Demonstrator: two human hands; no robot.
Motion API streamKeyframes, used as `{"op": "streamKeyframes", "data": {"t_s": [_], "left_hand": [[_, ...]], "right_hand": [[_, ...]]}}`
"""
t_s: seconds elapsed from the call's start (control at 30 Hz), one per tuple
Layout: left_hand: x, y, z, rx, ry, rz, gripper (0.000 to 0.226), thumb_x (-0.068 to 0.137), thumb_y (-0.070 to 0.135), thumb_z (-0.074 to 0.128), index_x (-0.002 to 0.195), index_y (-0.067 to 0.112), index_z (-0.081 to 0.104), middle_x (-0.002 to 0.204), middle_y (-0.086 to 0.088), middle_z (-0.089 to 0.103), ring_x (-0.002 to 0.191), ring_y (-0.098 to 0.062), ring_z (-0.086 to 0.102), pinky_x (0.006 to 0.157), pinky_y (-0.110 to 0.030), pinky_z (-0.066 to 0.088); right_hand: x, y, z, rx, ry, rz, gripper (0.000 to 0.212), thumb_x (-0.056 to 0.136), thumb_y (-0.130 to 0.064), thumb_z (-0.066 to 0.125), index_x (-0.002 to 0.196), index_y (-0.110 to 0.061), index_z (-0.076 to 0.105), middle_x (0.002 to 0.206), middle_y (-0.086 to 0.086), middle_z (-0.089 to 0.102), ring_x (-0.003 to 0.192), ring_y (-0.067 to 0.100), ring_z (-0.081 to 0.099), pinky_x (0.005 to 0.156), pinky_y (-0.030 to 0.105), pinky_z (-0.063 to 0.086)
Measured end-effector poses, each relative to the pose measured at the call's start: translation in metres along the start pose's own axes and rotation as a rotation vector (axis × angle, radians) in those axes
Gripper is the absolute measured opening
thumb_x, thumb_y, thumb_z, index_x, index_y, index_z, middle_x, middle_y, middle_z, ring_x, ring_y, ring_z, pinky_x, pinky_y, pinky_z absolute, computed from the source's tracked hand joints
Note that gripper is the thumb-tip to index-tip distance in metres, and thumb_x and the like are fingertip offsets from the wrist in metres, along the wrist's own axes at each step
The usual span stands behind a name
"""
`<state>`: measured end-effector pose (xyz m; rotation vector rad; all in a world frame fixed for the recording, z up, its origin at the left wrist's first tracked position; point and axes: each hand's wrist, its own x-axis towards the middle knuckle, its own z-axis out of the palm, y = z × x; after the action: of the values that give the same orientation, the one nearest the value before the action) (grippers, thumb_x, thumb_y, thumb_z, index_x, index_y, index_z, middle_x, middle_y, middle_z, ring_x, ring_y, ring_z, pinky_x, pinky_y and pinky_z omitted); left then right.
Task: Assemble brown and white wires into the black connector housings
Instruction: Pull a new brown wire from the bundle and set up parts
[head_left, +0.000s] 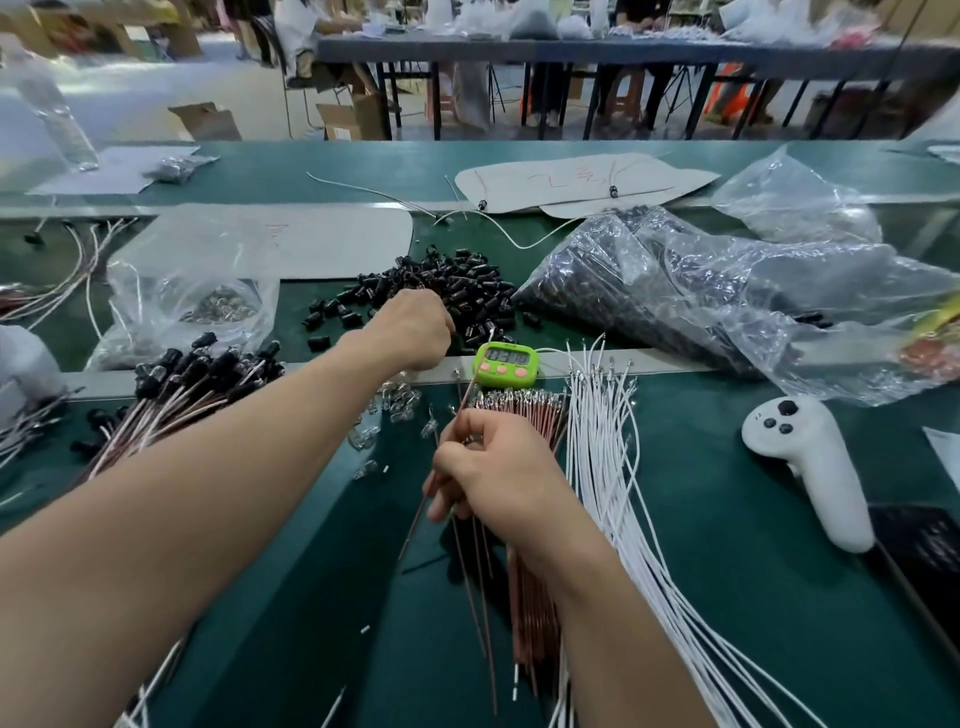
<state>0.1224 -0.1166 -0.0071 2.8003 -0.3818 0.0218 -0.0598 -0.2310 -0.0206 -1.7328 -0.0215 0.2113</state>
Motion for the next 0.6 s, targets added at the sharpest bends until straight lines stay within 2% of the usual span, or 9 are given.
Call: {"op": "streamKeyframes", "data": {"t_s": [0.07,0.13,0.2,0.3,0.37,0.43,0.5,0.6], "left_hand": [[-0.002,-0.002,-0.005,0.044,-0.027,0.051,0.05,0.088,-0.007,0.045,0.111,0.02,0.08,0.124,-0.005,0.073,0.116,-0.026,0.064,0.104,-0.035,0.051],[-0.002,-0.002,-0.01,0.092,0.007,0.066,0.05,0.088,-0.008,0.049,0.105,0.026,0.081,0.116,-0.005,0.076,0.103,-0.028,0.069,0.094,-0.038,0.057],[-0.003,-0.003,-0.013,0.15,0.073,0.059,0.039,0.09,-0.001,0.057,0.1,0.027,0.082,0.107,-0.004,0.078,0.094,-0.029,0.071,0.086,-0.038,0.059],[-0.012,-0.003,-0.013,0.145,0.153,0.063,0.018,0.093,0.015,0.067,0.1,0.023,0.082,0.102,-0.001,0.078,0.094,-0.027,0.071,0.08,-0.031,0.053],[-0.027,0.002,-0.016,0.037,0.276,0.005,0.014,0.093,0.027,0.068,0.096,0.025,0.081,0.099,0.003,0.076,0.093,-0.026,0.069,0.076,-0.03,0.048],[-0.047,0.008,-0.024,-0.132,0.374,-0.14,0.011,0.085,0.036,0.07,0.087,0.033,0.08,0.088,0.01,0.077,0.087,-0.022,0.07,0.073,-0.03,0.051],[-0.073,0.01,-0.033,-0.439,0.322,-0.214,0.006,0.074,0.035,0.073,0.073,0.035,0.078,0.072,0.01,0.077,0.074,-0.021,0.073,0.07,-0.034,0.061],[-0.125,-0.002,-0.038,-0.837,0.168,-0.21,0.012,0.071,0.018,0.081,0.076,0.029,0.08,0.069,-0.003,0.076,0.061,-0.023,0.071,0.07,-0.041,0.063]], "right_hand": [[0.0,-0.001,-0.001,0.019,-0.005,-0.002,0.009,0.077,-0.015,0.052,0.071,-0.017,0.059,0.066,0.011,0.075,0.057,0.025,0.074,0.047,0.019,0.044],[0.0,-0.001,-0.002,0.03,-0.006,-0.001,0.01,0.079,-0.013,0.052,0.072,-0.017,0.059,0.066,0.011,0.075,0.058,0.025,0.074,0.047,0.019,0.045],[-0.001,-0.001,-0.003,0.03,-0.006,-0.001,0.011,0.081,-0.012,0.053,0.073,-0.016,0.06,0.066,0.011,0.074,0.058,0.026,0.074,0.049,0.022,0.045],[-0.002,-0.001,-0.003,0.023,-0.004,-0.003,0.013,0.085,-0.01,0.054,0.075,-0.015,0.06,0.066,0.011,0.074,0.058,0.025,0.074,0.049,0.027,0.046],[-0.002,-0.003,-0.003,0.058,0.013,0.001,0.014,0.087,-0.006,0.053,0.076,-0.013,0.06,0.066,0.011,0.074,0.056,0.025,0.073,0.048,0.027,0.046],[-0.002,-0.003,-0.003,0.138,0.051,0.004,0.017,0.09,-0.002,0.051,0.078,-0.011,0.058,0.066,0.012,0.073,0.053,0.023,0.07,0.045,0.025,0.044],[0.0,-0.003,-0.004,0.218,0.111,0.0,0.019,0.093,0.0,0.049,0.08,-0.011,0.057,0.07,0.014,0.074,0.053,0.024,0.07,0.043,0.022,0.043],[0.004,-0.002,-0.005,0.323,0.216,-0.036,0.021,0.098,0.0,0.047,0.084,-0.013,0.054,0.071,0.014,0.075,0.053,0.025,0.071,0.042,0.019,0.043]]}}
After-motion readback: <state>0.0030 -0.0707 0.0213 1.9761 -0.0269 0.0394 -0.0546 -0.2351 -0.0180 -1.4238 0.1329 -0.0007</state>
